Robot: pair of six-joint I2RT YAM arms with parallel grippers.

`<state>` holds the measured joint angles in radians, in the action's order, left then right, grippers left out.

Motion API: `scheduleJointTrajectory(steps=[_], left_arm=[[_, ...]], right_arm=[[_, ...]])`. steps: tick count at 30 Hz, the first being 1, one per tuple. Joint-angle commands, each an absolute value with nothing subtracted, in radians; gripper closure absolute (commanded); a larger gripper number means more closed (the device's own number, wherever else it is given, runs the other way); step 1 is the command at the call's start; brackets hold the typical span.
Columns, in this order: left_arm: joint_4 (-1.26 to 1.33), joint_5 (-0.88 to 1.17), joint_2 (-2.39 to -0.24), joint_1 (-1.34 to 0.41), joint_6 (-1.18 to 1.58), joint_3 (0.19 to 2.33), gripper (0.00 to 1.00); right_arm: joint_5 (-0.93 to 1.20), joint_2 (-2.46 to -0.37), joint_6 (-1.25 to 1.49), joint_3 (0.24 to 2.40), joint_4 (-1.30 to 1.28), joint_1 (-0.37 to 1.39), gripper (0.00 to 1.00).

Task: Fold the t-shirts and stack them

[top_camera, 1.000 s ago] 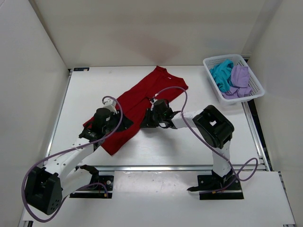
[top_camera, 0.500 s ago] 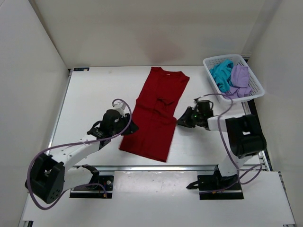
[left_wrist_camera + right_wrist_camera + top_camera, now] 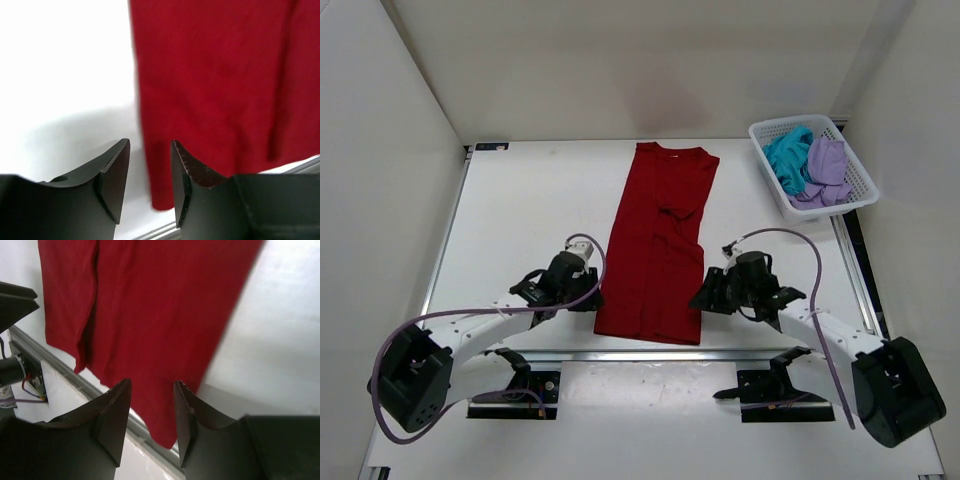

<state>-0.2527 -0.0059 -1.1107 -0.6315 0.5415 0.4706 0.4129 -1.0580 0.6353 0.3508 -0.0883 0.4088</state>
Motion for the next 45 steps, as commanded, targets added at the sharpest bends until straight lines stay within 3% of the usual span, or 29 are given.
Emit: scheduleJointTrajectory(steps=[1, 9, 16, 21, 24, 26, 29, 33, 35, 41, 45], left_arm=[[-0.343, -0.069, -1.072, -0.650, 0.545, 0.436, 0.50], [-0.388, 0.012, -1.048, -0.681, 0.561, 0.393, 0.42], [-0.348, 0.126, -1.092, -0.713, 0.554, 0.373, 0.41], [-0.353, 0.141, -1.094, -0.729, 0.551, 0.368, 0.55], [-0.362, 0.163, -1.098, -0.739, 0.543, 0.380, 0.66], [-0.386, 0.160, -1.095, -0.750, 0.537, 0.384, 0.81], [-0.429, 0.172, -1.057, -0.761, 0.538, 0.397, 0.98], [-0.559, 0.273, -0.941, -0.755, 0.549, 0.429, 1.00], [-0.636, 0.265, -0.855, -0.700, 0.538, 0.492, 1.00], [-0.579, 0.232, -1.000, -0.669, 0.491, 0.724, 1.00], [-0.431, 0.218, -1.127, -0.585, 0.497, 0.823, 1.00]], right_arm=[[0.354, -0.996, 0.713, 0.324, -0.156, 0.474, 0.63], [0.339, -0.831, 0.764, 0.255, -0.287, 0.494, 0.60], [0.376, -0.876, 0.819, 0.207, -0.241, 0.583, 0.69], [0.393, -0.891, 0.834, 0.187, -0.199, 0.594, 0.74], [0.393, -0.894, 0.841, 0.192, -0.195, 0.615, 0.84], [0.380, -0.884, 0.848, 0.202, -0.206, 0.624, 0.97], [0.373, -0.833, 0.865, 0.209, -0.245, 0.649, 1.00], [0.385, -0.755, 0.963, 0.273, -0.324, 0.802, 1.00], [0.283, -0.730, 0.974, 0.337, -0.423, 0.859, 1.00], [0.428, -0.816, 0.697, 0.501, -0.413, 0.493, 1.00], [0.417, -0.967, 0.563, 0.653, -0.416, 0.371, 1.00]])
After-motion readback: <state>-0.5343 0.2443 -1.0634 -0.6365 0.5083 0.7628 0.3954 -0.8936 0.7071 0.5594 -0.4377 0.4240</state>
